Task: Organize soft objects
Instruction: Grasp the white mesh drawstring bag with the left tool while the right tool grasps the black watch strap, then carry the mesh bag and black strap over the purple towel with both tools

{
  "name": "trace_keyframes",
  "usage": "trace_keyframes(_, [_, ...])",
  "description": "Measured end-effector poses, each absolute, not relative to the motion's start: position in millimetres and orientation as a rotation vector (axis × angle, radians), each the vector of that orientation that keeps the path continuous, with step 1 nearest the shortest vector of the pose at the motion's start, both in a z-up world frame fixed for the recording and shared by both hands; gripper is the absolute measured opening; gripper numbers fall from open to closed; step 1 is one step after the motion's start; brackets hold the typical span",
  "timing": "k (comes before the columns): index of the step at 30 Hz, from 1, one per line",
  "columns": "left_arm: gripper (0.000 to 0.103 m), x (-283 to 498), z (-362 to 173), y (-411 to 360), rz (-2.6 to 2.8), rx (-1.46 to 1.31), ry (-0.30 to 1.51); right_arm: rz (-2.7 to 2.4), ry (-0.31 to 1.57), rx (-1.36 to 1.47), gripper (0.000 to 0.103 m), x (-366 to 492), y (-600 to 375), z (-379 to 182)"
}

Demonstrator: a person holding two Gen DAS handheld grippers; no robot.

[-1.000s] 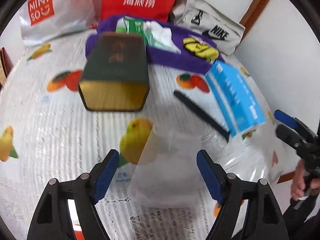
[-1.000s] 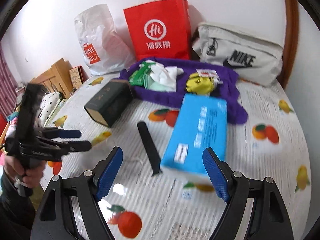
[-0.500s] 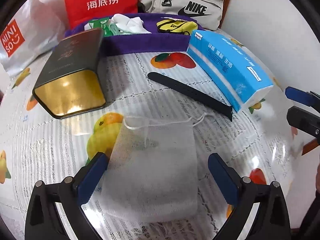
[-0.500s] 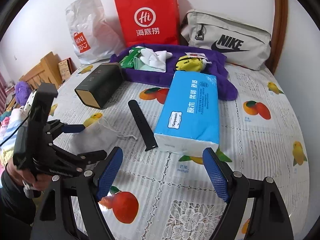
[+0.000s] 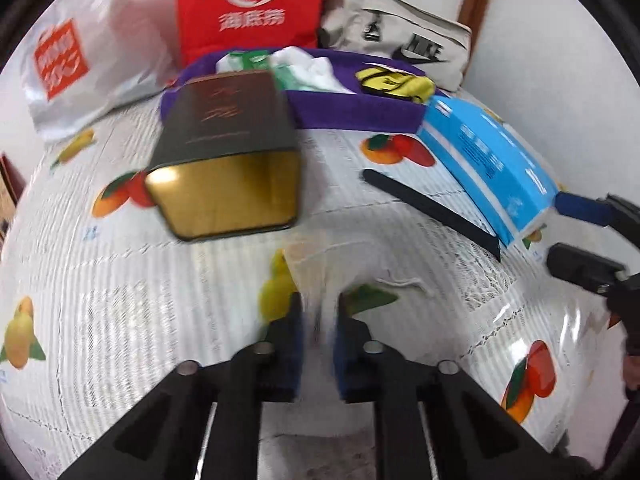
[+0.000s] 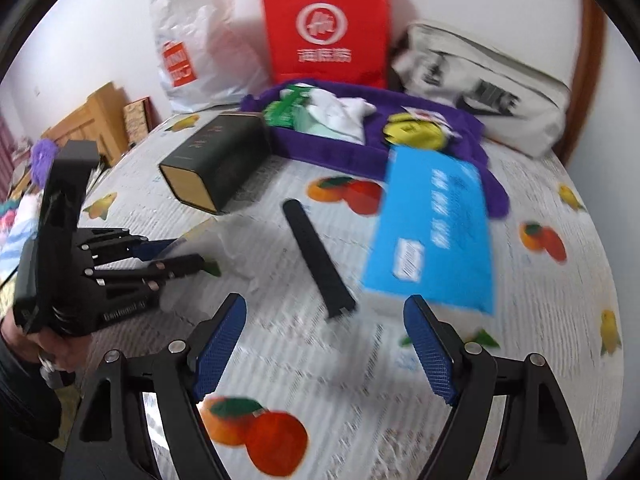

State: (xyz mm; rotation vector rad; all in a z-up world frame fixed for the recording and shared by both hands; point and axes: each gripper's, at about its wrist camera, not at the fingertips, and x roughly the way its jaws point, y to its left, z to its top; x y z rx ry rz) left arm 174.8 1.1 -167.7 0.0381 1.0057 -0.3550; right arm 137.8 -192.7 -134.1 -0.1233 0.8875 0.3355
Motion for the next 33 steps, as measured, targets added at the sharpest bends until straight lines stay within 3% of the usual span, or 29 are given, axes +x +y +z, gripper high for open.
trace_keyframes(9, [0.011,176,-168,44,-0.275,-0.038,1.024,0.393,0.936,-0.301,0.047,180,-145,-165])
trace_keyframes(19, [0.011,182,-174,61,-0.325,-0.188,1.035,0.382,0.979,-0.41,0.047,211,-129,-180])
trace_keyframes(25, [0.011,181,-175,59,-0.351,-0.197,1.032,0.422,1.091,-0.246,0.044,236,-141,-182])
trace_keyframes(28, [0.011,182,-176,61,-0.361,-0.216,1.031,0.429,1.087,-0.257,0.036,234,-138,-181])
trace_keyframes(30, [0.011,182,-176,62,-0.369,-0.227,1.034,0.424,1.102,-0.244,0.024,229,-138,-179])
trace_keyframes(33, [0.011,181,-177,64,-0.376,-0.236,1.037,0.415,1.127,-0.217,0.022,218,-139,-178])
